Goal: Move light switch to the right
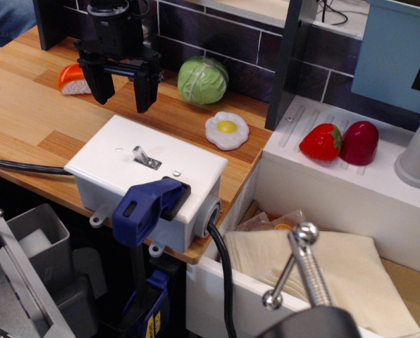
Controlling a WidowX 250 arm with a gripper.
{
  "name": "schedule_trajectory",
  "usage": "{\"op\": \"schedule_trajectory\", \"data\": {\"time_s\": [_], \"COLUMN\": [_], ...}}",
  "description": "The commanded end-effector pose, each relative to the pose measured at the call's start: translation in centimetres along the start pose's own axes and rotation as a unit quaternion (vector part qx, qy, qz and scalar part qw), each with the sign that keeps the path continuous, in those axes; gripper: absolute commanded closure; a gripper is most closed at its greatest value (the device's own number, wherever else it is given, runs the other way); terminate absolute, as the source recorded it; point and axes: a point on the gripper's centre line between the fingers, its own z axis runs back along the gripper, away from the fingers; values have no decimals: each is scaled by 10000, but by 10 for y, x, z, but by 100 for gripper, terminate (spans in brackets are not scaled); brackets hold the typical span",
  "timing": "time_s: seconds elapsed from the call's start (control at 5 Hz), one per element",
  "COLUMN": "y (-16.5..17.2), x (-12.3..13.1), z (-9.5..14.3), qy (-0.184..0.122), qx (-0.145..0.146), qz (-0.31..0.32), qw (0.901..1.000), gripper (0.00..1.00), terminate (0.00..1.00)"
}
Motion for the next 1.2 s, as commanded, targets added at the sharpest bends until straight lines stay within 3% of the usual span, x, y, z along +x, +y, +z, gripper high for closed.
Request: {"op": "schedule_trajectory", "data": {"time_s": [0.0, 0.2, 0.4, 0.8, 1.0], "y": [0, -3, -12, -39, -52], "x": [0, -2, -14, -60, -74], "z": [0, 11, 33, 67, 62], "qy": [0, -183, -129, -193, 65], "qx": [0, -42, -257, -568, -736], "qz": [0, -55, -249, -904, -913], "qw": [10000, 9998, 9993, 9941, 9931], "gripper": [0, 0, 0, 0, 0], "terminate": [0, 0, 0, 0, 0]}}
